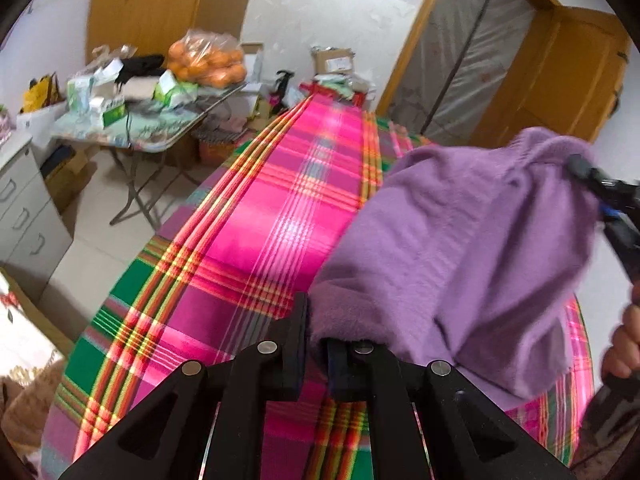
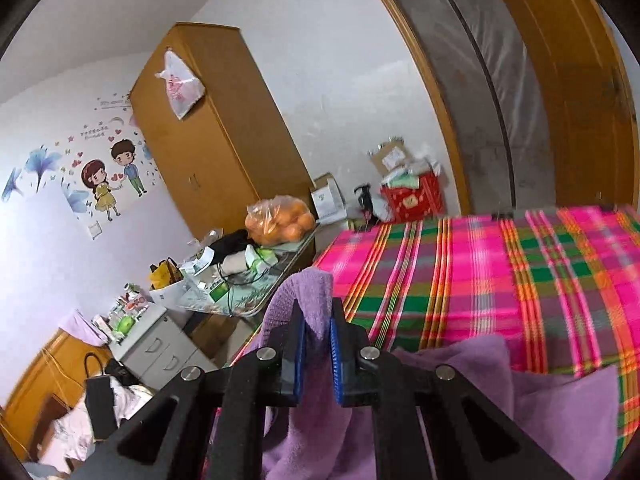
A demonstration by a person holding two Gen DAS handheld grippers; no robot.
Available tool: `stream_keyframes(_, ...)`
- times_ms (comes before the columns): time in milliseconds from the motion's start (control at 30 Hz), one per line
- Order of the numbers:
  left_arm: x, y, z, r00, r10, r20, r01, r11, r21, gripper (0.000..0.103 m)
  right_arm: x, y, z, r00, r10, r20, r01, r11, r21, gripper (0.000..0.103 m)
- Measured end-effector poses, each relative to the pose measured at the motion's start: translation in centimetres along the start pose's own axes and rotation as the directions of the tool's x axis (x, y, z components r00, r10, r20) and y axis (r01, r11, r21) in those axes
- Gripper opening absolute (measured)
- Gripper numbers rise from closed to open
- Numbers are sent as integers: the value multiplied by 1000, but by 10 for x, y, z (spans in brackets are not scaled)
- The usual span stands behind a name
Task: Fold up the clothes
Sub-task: 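Lift the lilac pants off the bed with both grippers, unfolding them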
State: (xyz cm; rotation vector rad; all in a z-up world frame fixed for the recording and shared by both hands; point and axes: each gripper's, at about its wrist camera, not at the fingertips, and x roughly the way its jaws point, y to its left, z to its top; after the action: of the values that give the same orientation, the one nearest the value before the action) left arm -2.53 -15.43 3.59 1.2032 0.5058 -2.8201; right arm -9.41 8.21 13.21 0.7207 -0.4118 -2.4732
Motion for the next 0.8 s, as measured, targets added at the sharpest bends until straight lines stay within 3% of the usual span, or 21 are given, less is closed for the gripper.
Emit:
stream_keyframes(200,-31,-33,-2,996,-61,57,53,990,129,20,8,-11,1,1000,-13,-18,14,1000,24,11)
stream_keyframes(300,-44,-46,-2,989,-132,63,121,980,156,24,9,-15,0,999,-22,-30,22,999,27,11)
stream_keyframes(367,-55,-51,-4,986,-127,106,104,974,201,30,11,-16,-2,999,-22,-41,23,999,27,11)
stream_keyframes(433,-56,-53,-4,989,-111,100,88,974,208,33,13,-17,-5,999,-20,-48,21,999,27,11)
stream_keyframes(500,-53,-58,-6,986,-156,53,141,966,217,34,17,-17,-8,998,-10,-63,12,999,36,11)
stream_keyframes(633,-33,-82,-17,983,-179,-40,182,942,283,38,25,-11,-13,996,6,-91,-3,999,34,11)
stream_keyframes(800,-7,-105,-24,965,-227,-133,257,916,309,38,23,-8,-14,995,17,-95,-14,1000,28,11)
